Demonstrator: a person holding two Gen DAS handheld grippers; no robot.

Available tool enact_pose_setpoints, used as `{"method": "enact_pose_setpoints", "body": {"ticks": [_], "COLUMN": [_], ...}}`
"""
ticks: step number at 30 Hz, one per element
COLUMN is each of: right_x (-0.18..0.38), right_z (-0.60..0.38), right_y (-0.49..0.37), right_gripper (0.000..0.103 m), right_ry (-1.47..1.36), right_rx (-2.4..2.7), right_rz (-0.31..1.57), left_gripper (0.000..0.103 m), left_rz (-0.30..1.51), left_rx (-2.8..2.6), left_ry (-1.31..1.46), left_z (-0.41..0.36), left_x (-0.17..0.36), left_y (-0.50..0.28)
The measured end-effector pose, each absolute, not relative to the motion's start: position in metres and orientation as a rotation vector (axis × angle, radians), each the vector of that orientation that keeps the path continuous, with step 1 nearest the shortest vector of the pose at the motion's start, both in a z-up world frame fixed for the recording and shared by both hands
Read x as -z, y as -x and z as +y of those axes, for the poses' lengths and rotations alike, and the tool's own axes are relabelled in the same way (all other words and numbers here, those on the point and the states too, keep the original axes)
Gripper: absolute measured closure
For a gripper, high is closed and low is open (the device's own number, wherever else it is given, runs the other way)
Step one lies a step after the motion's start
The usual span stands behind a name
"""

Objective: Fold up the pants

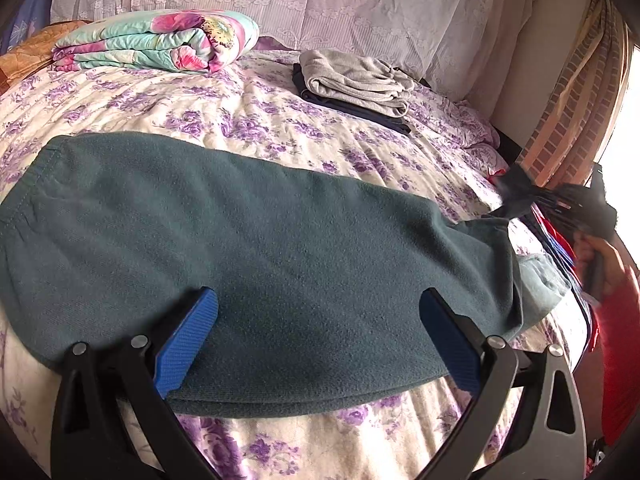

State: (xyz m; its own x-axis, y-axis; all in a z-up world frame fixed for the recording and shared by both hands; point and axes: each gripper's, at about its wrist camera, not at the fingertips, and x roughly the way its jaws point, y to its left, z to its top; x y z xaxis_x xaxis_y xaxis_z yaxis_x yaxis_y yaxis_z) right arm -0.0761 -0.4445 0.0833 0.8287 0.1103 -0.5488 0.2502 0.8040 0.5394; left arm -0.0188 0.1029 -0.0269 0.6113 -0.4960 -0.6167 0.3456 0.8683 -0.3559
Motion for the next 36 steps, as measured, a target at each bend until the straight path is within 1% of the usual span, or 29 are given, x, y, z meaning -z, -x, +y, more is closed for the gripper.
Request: {"method": "enact_pose_setpoints", "body": {"ticks": [3, 6, 9, 11, 12, 14, 15, 16, 21, 22, 23, 24, 29, 31, 33, 34, 35, 36], "right_x": [-0.081, -0.051, -0.014, -0.002, 0.001, 0.007, 0.009, 0.010, 0.009, 0.007, 0.003, -0.004, -0.065, -0.072, -0.048, -0.025, -0.004, 0.011], "right_z": [-0.472, -0.499, -0.520, -0.524, -0.523, -0.525, -0.526, -0.527, -0.537, -0.538, -0.539, -0.539, -0.531, -0.534, -0.546, -0.554, -0.562, -0.567], "right_y": [0.147, 0.203, 0.224, 0.223, 0.221, 0.216, 0.214, 0.217, 0.215, 0.212, 0.208, 0.204, 0.185, 0.187, 0.187, 0.189, 0.193, 0.199], "right_gripper": [0.098, 0.098, 0.098, 0.098, 0.095, 0.092, 0.079, 0.072, 0.072, 0.075, 0.080, 0.100, 0.099, 0.099, 0.099, 0.096, 0.096, 0.097], "right_ry": [-0.725, -0.847, -0.928, -0.937, -0.949, -0.986, -1.005, -1.016, -1.020, -1.003, -0.980, -0.954, -0.847, -0.809, -0.816, -0.842, -0.873, -0.919], "right_rx": [0.094, 0.138, 0.188, 0.177, 0.156, 0.144, 0.137, 0.136, 0.127, 0.123, 0.126, 0.135, 0.032, 0.056, 0.105, 0.156, 0.199, 0.190], "right_rz": [0.548, 0.542, 0.581, 0.595, 0.600, 0.615, 0.619, 0.607, 0.593, 0.597, 0.597, 0.589, 0.470, 0.464, 0.551, 0.628, 0.699, 0.718], "left_gripper": [0.005, 0.005, 0.005, 0.005, 0.005, 0.005, 0.005, 0.005, 0.005, 0.005, 0.005, 0.005, 0.005, 0.005, 0.005, 0.005, 0.005, 0.005], "left_rz": [0.773, 0.775, 0.782, 0.788, 0.790, 0.794, 0.795, 0.797, 0.799, 0.801, 0.803, 0.804, 0.806, 0.805, 0.804, 0.804, 0.805, 0.806], "left_rx": [0.490, 0.488, 0.480, 0.475, 0.473, 0.468, 0.466, 0.463, 0.459, 0.456, 0.453, 0.451, 0.449, 0.450, 0.453, 0.453, 0.452, 0.451], "left_ry": [0.209, 0.207, 0.194, 0.186, 0.183, 0.177, 0.174, 0.170, 0.165, 0.159, 0.153, 0.149, 0.146, 0.149, 0.153, 0.152, 0.150, 0.148], "left_z": [0.103, 0.102, 0.101, 0.100, 0.099, 0.098, 0.098, 0.098, 0.097, 0.096, 0.096, 0.096, 0.096, 0.096, 0.096, 0.096, 0.096, 0.096], "left_x": [0.027, 0.027, 0.028, 0.028, 0.028, 0.028, 0.028, 0.028, 0.028, 0.028, 0.028, 0.028, 0.028, 0.028, 0.028, 0.028, 0.028, 0.028], "left_y": [0.019, 0.019, 0.019, 0.018, 0.017, 0.017, 0.017, 0.017, 0.017, 0.017, 0.017, 0.016, 0.016, 0.017, 0.017, 0.017, 0.016, 0.016]}}
